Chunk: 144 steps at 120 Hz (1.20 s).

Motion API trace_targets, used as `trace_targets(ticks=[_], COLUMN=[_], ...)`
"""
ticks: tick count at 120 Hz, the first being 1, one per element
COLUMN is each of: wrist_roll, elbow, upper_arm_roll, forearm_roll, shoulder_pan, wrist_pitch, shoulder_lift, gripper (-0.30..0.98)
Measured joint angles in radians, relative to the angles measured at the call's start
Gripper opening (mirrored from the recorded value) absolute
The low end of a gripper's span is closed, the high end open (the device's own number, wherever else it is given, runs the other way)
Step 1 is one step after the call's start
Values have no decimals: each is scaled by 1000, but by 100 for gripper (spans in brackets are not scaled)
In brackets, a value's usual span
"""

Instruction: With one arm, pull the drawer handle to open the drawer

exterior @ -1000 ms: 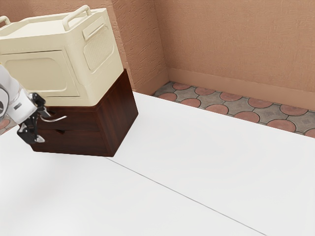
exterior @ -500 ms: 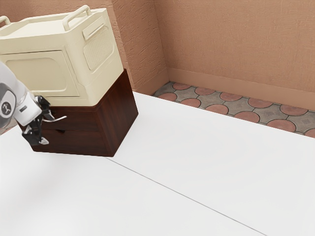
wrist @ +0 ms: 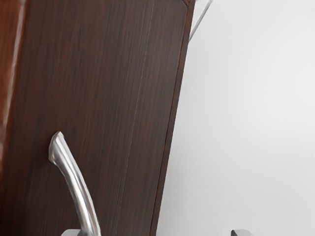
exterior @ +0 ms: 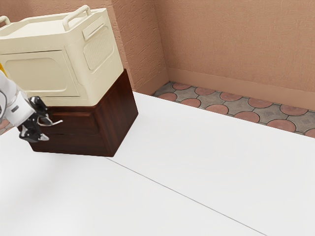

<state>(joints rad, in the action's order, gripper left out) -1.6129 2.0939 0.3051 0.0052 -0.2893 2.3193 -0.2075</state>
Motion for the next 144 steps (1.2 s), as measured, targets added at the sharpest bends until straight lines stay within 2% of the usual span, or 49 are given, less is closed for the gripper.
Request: trace_targets(ticks=[64,144], wrist_roll=[-2,1], elbow=[158,270], upper_arm_roll=[9,47], forearm_roll=[-4,5], shoulder_pan=[-2,-1], wrist_pitch=[-4,-6], shoulder_lift=[-164,-283], gripper=[32,29])
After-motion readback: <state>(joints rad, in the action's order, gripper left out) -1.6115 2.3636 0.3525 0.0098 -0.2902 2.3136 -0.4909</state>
